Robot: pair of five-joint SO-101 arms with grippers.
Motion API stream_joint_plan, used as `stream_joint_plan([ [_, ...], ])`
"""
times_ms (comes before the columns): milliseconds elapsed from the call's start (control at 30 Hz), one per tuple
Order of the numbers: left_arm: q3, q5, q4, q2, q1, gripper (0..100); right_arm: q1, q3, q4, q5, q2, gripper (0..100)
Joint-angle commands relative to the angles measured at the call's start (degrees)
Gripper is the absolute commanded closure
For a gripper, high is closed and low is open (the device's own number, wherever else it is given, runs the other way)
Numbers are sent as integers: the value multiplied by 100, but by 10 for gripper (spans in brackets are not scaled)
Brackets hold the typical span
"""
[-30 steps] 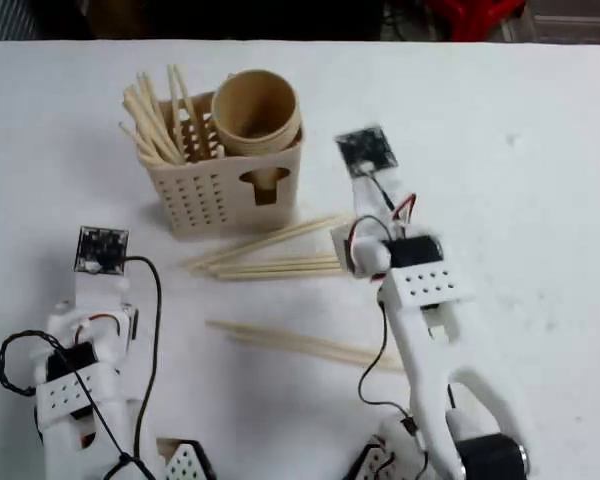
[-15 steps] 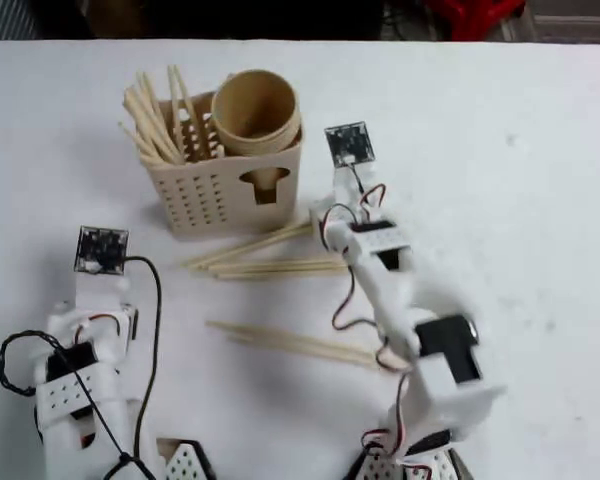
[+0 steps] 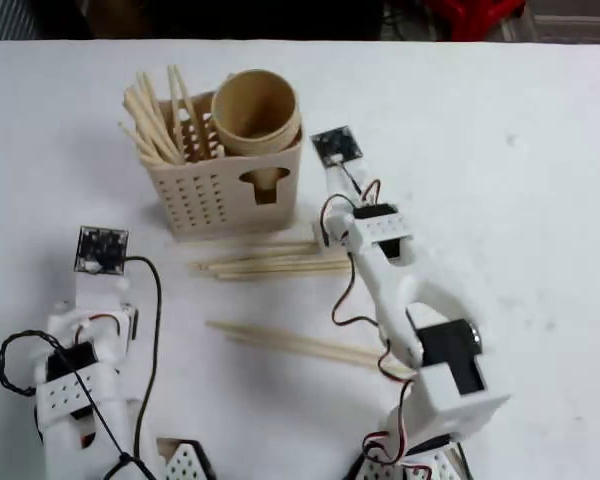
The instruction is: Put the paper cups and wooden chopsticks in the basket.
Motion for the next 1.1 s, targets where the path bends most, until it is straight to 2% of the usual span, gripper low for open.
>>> stream_joint_plan([
  [0,-35,53,-97,-110,-40,827,-22,26,699,466,-462,981],
  [200,-35,53,-97,-110,-40,827,-92,677,822,923,-796,981],
  [333,-35,53,-97,-110,-40,827,-338,1196,848,1002,-1552,981],
  [533,-35,53,-97,-110,-40,827,-1147,2189,884,1020,-3530,978],
  [633,-35,53,-97,-110,-40,827,-1675,2312,1393,1020,-4154,977],
  [700,-35,53,-97,-110,-40,827,-2105,2251,1719,1099,-4207,973],
  [800,-35,53,-97,-110,-40,827,-2580,2180,1859,1556,-3960,905],
  [900,-35,53,-97,-110,-40,827,-2677,2004,1842,1908,-3459,833],
  [1067,-35,53,-97,-110,-40,827,-2695,1679,1640,2321,-2510,847],
])
